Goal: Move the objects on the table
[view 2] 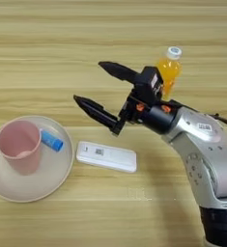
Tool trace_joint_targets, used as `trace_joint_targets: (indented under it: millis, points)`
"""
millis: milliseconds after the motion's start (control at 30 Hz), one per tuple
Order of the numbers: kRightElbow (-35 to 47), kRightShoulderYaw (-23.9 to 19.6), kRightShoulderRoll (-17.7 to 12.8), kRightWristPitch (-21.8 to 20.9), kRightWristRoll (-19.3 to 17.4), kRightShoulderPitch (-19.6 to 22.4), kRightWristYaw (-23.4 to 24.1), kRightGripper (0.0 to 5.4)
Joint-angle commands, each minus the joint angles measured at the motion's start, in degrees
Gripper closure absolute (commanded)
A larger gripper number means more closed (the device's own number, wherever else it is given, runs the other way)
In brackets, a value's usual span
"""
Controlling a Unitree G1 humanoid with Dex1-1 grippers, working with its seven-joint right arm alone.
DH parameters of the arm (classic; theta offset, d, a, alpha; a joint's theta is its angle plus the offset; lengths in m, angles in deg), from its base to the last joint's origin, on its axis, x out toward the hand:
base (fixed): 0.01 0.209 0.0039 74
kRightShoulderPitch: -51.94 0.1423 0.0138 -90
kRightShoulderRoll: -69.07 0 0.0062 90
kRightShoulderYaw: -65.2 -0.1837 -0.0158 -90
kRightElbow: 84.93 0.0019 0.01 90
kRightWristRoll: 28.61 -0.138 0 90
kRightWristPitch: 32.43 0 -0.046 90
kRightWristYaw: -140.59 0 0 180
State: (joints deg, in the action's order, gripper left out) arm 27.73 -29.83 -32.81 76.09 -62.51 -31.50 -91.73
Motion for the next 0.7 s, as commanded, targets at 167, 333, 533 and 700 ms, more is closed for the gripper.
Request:
trace_joint_targets:
  millis: [167,333,533,700]
  points:
    - [1.7,1.1,-5.5,-2.2,1.2,-1.8,-7.4,0.03]
    - [0.5,3.6,-7.5,-3.7,3.8,-1.9,-12.4,0.03]
    - [-3.1,9.5,-5.5,-8.9,11.5,0.2,-12.7,0.03]
    - [-4.7,12.9,-3.6,-10.7,15.3,0.4,-11.6,0.03]
